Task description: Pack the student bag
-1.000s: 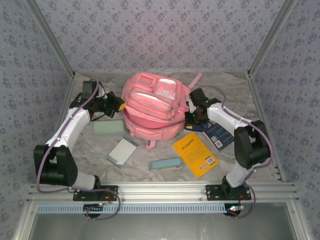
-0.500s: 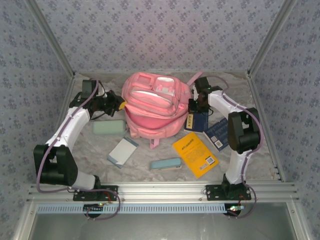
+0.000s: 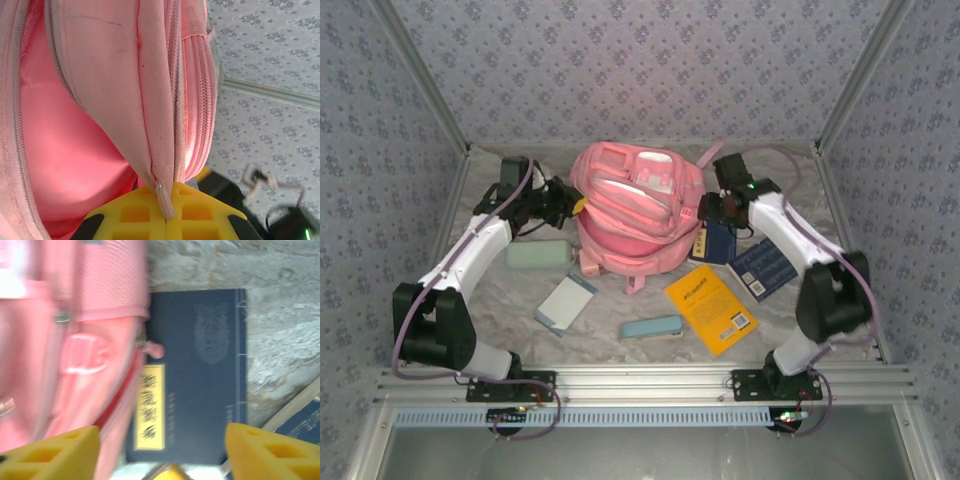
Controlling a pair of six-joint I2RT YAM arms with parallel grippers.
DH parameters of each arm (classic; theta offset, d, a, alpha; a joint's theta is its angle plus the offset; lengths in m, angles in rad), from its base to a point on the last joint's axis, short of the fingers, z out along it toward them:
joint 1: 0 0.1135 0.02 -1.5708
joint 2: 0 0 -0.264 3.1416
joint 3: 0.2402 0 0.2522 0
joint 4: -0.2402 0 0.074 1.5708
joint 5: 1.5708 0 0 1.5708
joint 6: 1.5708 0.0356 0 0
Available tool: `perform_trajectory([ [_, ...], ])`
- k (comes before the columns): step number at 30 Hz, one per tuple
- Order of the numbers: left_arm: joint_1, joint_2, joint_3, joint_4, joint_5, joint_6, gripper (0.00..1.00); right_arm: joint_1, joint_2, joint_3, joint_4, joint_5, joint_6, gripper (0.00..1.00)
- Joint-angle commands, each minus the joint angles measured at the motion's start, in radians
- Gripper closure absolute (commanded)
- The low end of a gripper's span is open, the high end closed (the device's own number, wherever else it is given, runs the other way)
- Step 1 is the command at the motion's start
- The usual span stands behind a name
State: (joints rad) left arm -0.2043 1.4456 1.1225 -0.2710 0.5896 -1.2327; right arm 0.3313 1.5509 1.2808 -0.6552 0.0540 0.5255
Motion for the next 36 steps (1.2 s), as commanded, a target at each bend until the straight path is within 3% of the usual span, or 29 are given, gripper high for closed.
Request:
perform_trajectory([
  [1, -0.001, -0.024, -0.015, 0.124, -0.031, -0.100, 1.00, 0.004, -0.153, -0.139, 0.193, -0.187, 0.306, 0.20],
  [3, -0.002, -0.029, -0.010, 0.140, -0.043, -0.116, 1.00, 0.026, -0.204, -0.221, 0.341, -0.268, 0.498, 0.17],
  [7, -0.007, -0.024, 0.000, 0.160, -0.042, -0.135, 1.00, 0.114, -0.217, -0.314, 0.586, -0.314, 0.783, 0.20],
  [11, -0.014, -0.024, 0.001, 0.183, -0.042, -0.153, 1.00, 0.215, -0.170, -0.349, 0.782, -0.276, 0.976, 0.21],
  [20, -0.015, -0.027, 0.022, 0.181, -0.047, -0.152, 1.00, 0.352, -0.047, -0.370, 1.043, -0.211, 1.123, 0.18],
  [36, -0.009, -0.012, 0.043, 0.194, -0.038, -0.157, 1.00, 0.419, -0.050, -0.408, 0.978, -0.151, 1.093, 0.16],
])
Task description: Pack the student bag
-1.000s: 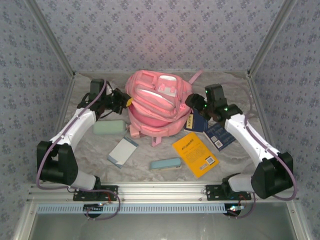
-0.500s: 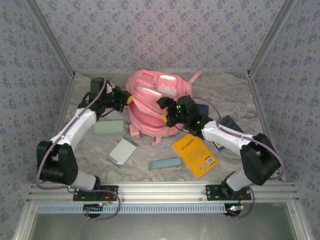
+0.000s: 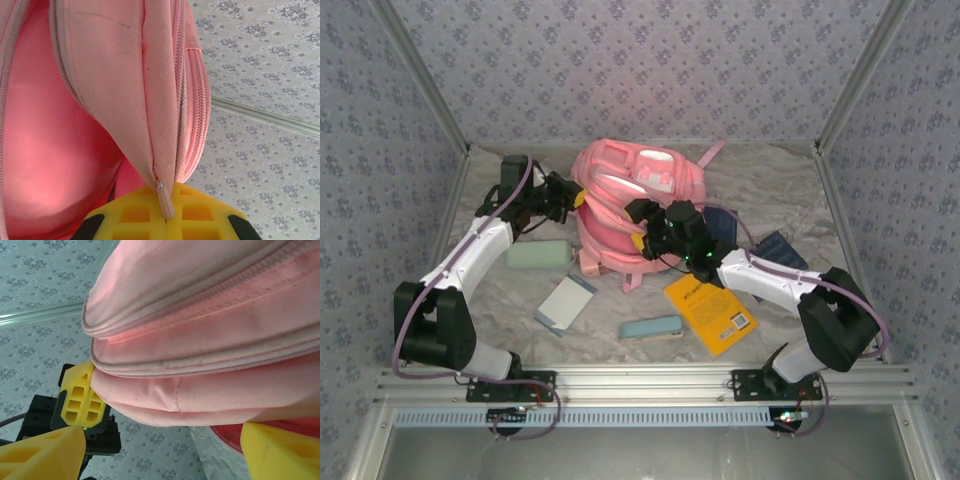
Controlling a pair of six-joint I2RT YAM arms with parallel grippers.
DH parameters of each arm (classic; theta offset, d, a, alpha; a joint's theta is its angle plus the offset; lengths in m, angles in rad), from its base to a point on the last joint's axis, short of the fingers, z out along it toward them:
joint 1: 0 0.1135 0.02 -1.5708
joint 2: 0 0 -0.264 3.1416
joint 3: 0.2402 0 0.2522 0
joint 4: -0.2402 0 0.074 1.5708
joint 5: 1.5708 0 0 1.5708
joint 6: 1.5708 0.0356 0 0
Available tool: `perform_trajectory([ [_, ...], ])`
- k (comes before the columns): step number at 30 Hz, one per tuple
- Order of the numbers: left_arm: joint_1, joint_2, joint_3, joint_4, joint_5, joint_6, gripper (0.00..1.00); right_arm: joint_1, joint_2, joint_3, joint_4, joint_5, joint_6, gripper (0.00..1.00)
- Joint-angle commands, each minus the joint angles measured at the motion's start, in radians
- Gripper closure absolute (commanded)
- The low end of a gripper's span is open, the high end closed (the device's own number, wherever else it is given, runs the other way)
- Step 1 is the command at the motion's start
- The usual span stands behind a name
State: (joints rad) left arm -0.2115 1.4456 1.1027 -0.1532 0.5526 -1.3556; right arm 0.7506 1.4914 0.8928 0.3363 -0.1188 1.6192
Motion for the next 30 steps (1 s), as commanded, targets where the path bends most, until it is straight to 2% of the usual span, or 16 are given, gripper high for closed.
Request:
perform_trajectory([
  [1, -0.002, -0.014, 0.065, 0.075, 0.000, -0.034, 1.00, -0.009, 0.017, -0.024, -0.028, 0.027, -0.001, 0.16],
  [7, -0.001, -0.053, 0.045, 0.069, 0.000, -0.036, 1.00, -0.118, 0.055, 0.020, -0.109, 0.086, -0.127, 0.16],
  [11, -0.002, -0.084, 0.026, 0.041, -0.013, -0.019, 1.00, -0.201, 0.083, 0.080, -0.129, 0.100, -0.216, 0.20],
  [14, -0.022, -0.102, 0.002, 0.020, -0.031, 0.008, 1.00, -0.236, 0.120, 0.143, -0.123, 0.056, -0.254, 0.38],
  [16, -0.050, -0.100, 0.000, 0.004, -0.033, 0.044, 1.00, -0.251, 0.132, 0.174, -0.127, 0.033, -0.277, 0.54],
  [18, -0.084, -0.085, 0.026, -0.063, -0.031, 0.133, 0.98, -0.269, 0.135, 0.191, -0.145, 0.019, -0.295, 0.66],
  [21, -0.112, -0.068, 0.098, -0.221, -0.060, 0.317, 0.74, -0.304, 0.144, 0.203, -0.172, -0.020, -0.326, 0.80],
  [23, -0.117, -0.059, 0.157, -0.332, -0.097, 0.451, 0.63, -0.330, 0.162, 0.202, -0.164, -0.060, -0.331, 0.88],
  [26, -0.132, -0.029, 0.275, -0.494, -0.164, 0.703, 0.56, -0.368, 0.195, 0.210, -0.142, -0.134, -0.332, 0.92],
  [30, -0.194, 0.030, 0.409, -0.614, -0.209, 1.040, 0.50, -0.395, 0.233, 0.255, -0.154, -0.221, -0.374, 0.97],
])
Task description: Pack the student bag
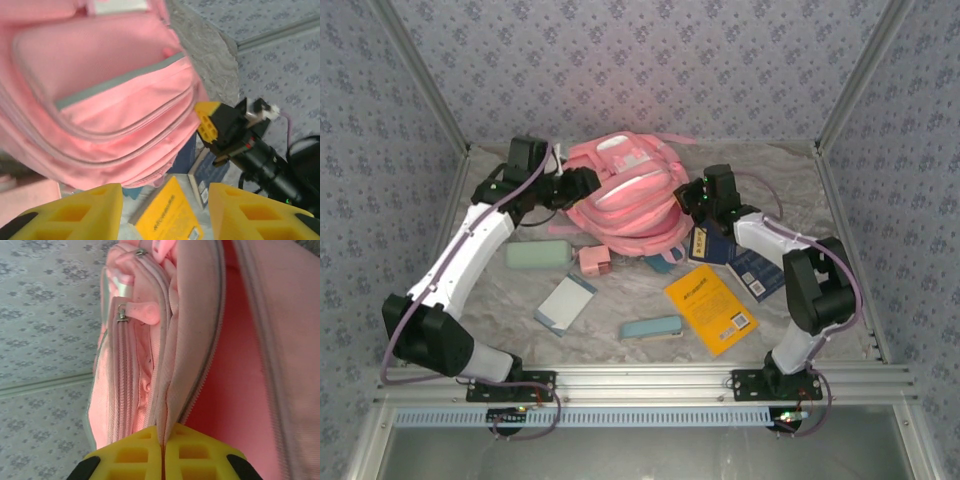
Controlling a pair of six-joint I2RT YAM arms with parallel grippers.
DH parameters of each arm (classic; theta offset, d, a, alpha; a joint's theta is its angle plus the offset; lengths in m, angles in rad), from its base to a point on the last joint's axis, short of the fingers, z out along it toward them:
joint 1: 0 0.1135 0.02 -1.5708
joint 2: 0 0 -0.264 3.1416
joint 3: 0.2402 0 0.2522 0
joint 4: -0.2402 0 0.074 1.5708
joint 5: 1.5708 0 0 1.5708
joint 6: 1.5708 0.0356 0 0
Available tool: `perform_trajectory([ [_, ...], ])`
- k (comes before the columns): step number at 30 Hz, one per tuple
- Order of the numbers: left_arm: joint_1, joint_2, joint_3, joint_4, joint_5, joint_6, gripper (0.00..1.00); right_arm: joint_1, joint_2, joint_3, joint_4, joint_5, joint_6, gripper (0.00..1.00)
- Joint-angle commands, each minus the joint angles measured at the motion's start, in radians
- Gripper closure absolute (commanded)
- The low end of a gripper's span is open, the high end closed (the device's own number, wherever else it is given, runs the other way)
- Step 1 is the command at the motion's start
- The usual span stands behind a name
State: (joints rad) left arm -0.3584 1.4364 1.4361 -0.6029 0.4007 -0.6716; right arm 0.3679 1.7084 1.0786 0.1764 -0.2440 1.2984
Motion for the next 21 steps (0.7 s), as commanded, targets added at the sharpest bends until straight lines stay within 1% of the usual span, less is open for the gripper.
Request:
perform_trajectory([
  [1, -0.068, 0.053, 0.098, -0.175, -0.081, 0.412, 0.50, -0.016, 0.021, 0.083, -0.005, -0.110, -0.066, 0.98],
  [3, -0.115, 0.109, 0.156, -0.212, -0.149, 0.513, 0.50, -0.024, 0.034, 0.104, -0.017, -0.137, -0.094, 0.99],
  [5, -0.134, 0.186, 0.227, -0.256, -0.182, 0.566, 0.51, -0.030, 0.047, 0.122, -0.014, -0.173, -0.111, 1.00],
  [9, -0.130, 0.358, 0.369, -0.315, -0.202, 0.643, 0.50, -0.038, 0.072, 0.163, -0.008, -0.232, -0.129, 1.00],
  [11, -0.107, 0.455, 0.465, -0.362, -0.196, 0.651, 0.48, -0.039, 0.073, 0.163, 0.001, -0.248, -0.136, 1.00],
  [14, -0.042, 0.581, 0.612, -0.403, -0.094, 0.611, 0.47, -0.040, 0.073, 0.161, -0.002, -0.256, -0.155, 1.00],
  [17, 0.007, 0.629, 0.634, -0.327, 0.009, 0.562, 0.44, -0.043, 0.080, 0.154, 0.016, -0.271, -0.162, 1.00],
  [19, 0.016, 0.663, 0.658, -0.291, 0.057, 0.557, 0.42, -0.042, 0.093, 0.150, 0.035, -0.292, -0.158, 1.00],
  [21, 0.016, 0.733, 0.736, -0.316, 0.143, 0.563, 0.42, -0.045, 0.106, 0.147, 0.044, -0.305, -0.157, 1.00],
])
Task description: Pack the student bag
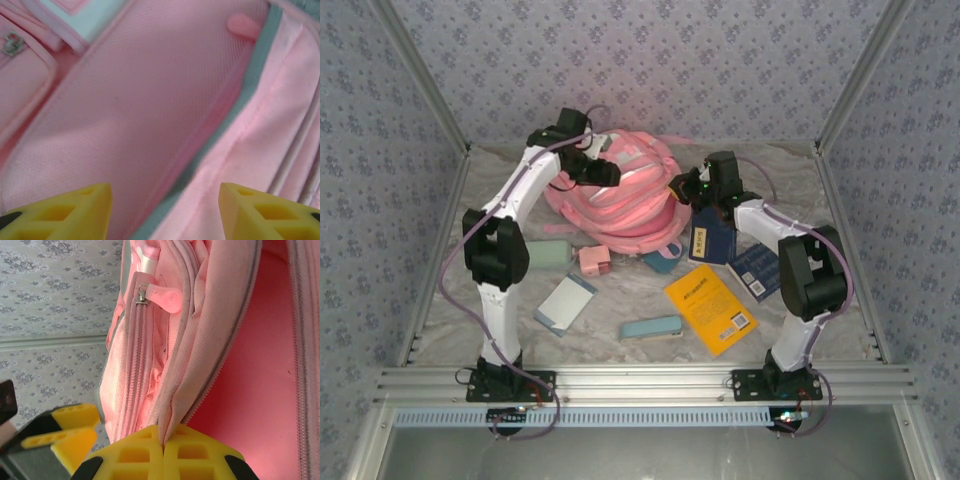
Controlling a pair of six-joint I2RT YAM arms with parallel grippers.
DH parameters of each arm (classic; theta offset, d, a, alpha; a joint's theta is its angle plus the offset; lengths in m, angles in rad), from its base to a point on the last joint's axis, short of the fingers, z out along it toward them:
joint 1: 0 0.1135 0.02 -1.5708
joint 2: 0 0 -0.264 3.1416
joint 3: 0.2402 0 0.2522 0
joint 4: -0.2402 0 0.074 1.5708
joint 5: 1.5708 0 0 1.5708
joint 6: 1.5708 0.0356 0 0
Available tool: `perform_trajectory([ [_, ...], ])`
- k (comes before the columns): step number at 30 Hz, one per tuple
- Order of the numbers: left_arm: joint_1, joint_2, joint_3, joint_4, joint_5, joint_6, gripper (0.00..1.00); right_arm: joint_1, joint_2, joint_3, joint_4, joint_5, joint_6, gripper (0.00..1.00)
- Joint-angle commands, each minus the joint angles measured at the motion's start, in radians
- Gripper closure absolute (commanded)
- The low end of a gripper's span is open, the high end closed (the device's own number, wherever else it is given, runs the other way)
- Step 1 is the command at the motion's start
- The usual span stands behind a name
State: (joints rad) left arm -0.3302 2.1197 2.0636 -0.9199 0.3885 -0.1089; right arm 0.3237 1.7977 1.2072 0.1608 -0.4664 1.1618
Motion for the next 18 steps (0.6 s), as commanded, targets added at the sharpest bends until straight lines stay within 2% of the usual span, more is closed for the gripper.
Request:
perform_trajectory([
  [1, -0.012, 0.088, 0.159, -0.034, 0.190, 0.006, 0.42, -0.002, 0.023, 0.017, 0.065, -0.087, -0.018, 1.00],
  [4, -0.013, 0.183, 0.259, -0.101, 0.294, 0.016, 0.45, -0.008, 0.037, 0.014, 0.079, -0.102, -0.013, 1.00],
  [8, -0.013, 0.214, 0.257, -0.088, 0.389, 0.005, 0.49, -0.017, 0.055, 0.018, 0.087, -0.119, -0.008, 1.00],
  [13, -0.007, 0.226, 0.253, -0.110, 0.313, 0.029, 0.49, -0.023, 0.074, 0.032, 0.106, -0.140, 0.006, 1.00],
  [16, -0.004, 0.227, 0.242, -0.104, 0.334, 0.026, 0.50, -0.023, 0.080, 0.036, 0.110, -0.148, 0.006, 1.00],
  [18, -0.003, 0.224, 0.237, -0.109, 0.308, 0.031, 0.50, -0.024, 0.083, 0.038, 0.112, -0.150, 0.004, 1.00],
])
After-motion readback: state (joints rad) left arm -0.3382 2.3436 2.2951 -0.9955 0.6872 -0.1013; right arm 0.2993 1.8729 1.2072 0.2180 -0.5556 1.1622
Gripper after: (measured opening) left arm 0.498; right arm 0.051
